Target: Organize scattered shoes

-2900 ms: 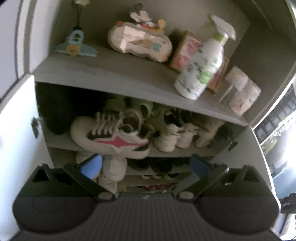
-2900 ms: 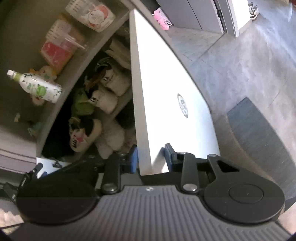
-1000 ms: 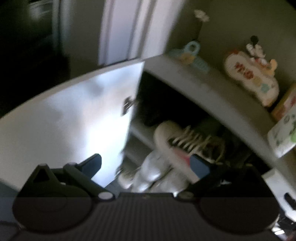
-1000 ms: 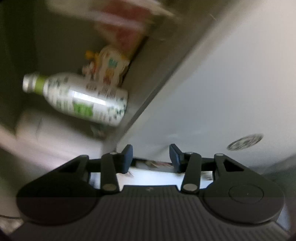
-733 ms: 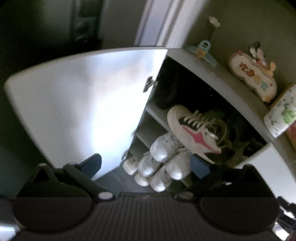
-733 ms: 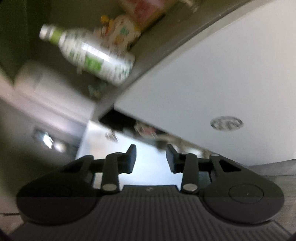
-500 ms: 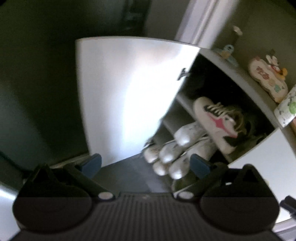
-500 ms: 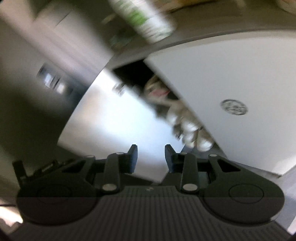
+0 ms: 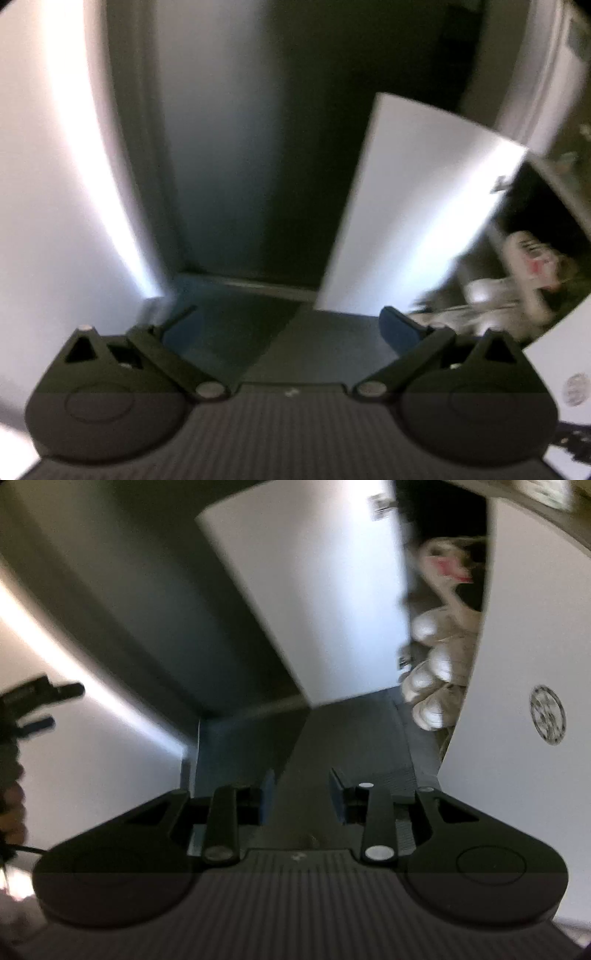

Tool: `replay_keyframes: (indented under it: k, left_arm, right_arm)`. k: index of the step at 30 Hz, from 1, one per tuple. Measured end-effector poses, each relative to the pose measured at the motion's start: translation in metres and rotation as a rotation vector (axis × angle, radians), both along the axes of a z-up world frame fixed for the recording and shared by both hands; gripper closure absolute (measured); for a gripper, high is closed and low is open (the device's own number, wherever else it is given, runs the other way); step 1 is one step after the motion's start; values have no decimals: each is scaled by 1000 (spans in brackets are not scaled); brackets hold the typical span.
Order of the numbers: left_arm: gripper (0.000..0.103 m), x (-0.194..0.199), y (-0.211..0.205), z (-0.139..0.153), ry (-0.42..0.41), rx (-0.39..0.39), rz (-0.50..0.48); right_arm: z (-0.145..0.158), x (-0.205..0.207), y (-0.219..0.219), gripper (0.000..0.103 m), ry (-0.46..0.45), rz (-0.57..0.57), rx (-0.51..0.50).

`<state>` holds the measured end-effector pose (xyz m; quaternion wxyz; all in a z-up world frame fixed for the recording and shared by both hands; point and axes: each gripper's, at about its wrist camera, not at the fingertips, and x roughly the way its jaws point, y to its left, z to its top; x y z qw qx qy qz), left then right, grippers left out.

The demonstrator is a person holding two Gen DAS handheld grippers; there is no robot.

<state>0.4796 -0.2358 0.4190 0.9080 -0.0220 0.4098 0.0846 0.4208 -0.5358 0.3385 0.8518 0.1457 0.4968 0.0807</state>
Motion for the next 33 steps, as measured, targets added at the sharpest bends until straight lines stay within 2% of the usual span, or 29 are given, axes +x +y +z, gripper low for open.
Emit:
replay_keyframes:
  k: [2, 6, 10, 15, 22, 25, 30, 33]
  left_arm:
    - [1, -31, 8, 15, -36, 37, 50]
    - [1, -58, 29, 30, -29, 30, 139]
    - [1, -75, 57, 40, -17, 1, 211]
    - [1, -92, 77, 48, -6, -6, 217]
    - [1, -127, 109, 56, 50, -3, 140]
    - [1, -147, 124, 53, 78, -10, 94]
    - [1, -174, 167, 46, 103, 0, -60]
    - [1, -172, 187, 41, 94, 0, -148]
  right_arm:
    - [-3, -2, 4, 66, 45, 49, 0]
    - [-12, 7, 24, 66, 100, 165, -30]
    - [2, 14, 49, 66, 63, 232, -23]
    - [18, 12, 83, 66, -23, 301, -1]
    - [17, -19, 106, 66, -82, 270, -21]
    - [15, -40, 119, 66, -88, 223, -14]
    - [10, -88, 156, 66, -120, 77, -41]
    - [5, -115, 185, 66, -148, -32, -60]
